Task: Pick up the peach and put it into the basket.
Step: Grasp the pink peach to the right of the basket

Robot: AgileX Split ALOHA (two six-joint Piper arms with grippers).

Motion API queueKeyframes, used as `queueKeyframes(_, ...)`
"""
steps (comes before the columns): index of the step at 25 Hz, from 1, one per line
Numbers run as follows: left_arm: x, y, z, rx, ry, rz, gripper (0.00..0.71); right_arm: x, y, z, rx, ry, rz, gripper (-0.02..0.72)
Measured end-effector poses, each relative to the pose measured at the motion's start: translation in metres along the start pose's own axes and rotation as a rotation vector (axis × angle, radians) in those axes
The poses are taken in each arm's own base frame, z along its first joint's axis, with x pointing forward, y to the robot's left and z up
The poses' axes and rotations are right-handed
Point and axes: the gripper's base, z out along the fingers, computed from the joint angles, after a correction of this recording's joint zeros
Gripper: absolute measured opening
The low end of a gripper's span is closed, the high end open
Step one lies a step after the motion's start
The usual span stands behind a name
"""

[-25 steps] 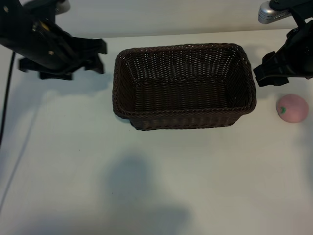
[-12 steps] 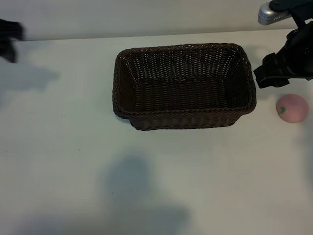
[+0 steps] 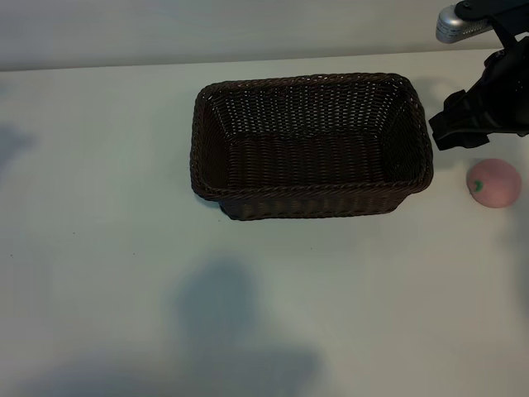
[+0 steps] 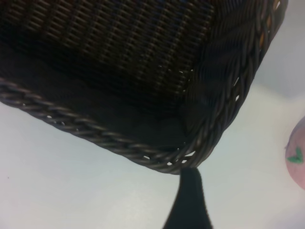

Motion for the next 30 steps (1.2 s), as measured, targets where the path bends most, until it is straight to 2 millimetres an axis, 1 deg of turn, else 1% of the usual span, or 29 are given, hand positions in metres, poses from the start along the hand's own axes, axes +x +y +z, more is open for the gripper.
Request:
queueKeyframes(2,0.007,-0.008,-0.019,0.036,-0.062,0.024,0.597,0.000,0.000,0.000,0.000,0.001,0.000,0.565)
queueKeyframes(4,0.020,-0.016,-0.041,0.056,-0.127,0.058,0.597,0.000,0.000,0.000,-0.001,0.003,0.000,0.565)
queueKeyframes(5,0.030,-0.020,-0.046,0.073,-0.141,0.072,0.597,0.000,0.000,0.000,-0.001,0.003,0.000,0.565)
queueKeyframes(6,0.044,-0.025,-0.056,0.090,-0.167,0.095,0.597,0.000,0.000,0.000,-0.001,0.003,0.000,0.565)
queueKeyframes(7,0.063,-0.030,-0.065,0.101,-0.200,0.116,0.596,0.000,0.000,0.000,-0.001,0.004,0.000,0.565)
queueKeyframes(10,0.110,-0.036,-0.063,0.120,-0.216,0.134,0.596,0.001,0.000,0.000,-0.002,0.007,0.000,0.565)
queueKeyframes(13,0.154,-0.034,-0.047,0.085,-0.222,0.135,0.596,0.001,0.000,0.000,-0.003,0.011,0.000,0.565)
queueKeyframes(16,0.189,-0.035,-0.037,0.077,-0.267,0.136,0.596,0.001,0.000,0.000,-0.003,0.011,0.000,0.565)
queueKeyframes(18,0.207,-0.035,-0.033,0.072,-0.302,0.143,0.596,0.001,0.000,0.000,-0.003,0.011,0.000,0.565)
queueKeyframes(21,0.224,-0.035,-0.025,0.082,-0.312,0.171,0.596,0.001,0.000,0.000,-0.003,0.011,0.000,0.565)
queueKeyframes(24,0.235,-0.033,-0.018,0.076,-0.292,0.186,0.596,0.001,0.000,0.000,-0.004,0.012,0.000,0.565)
queueKeyframes(30,0.250,-0.020,-0.004,-0.036,-0.252,0.092,0.596,0.001,0.000,0.000,-0.004,0.012,0.000,0.565)
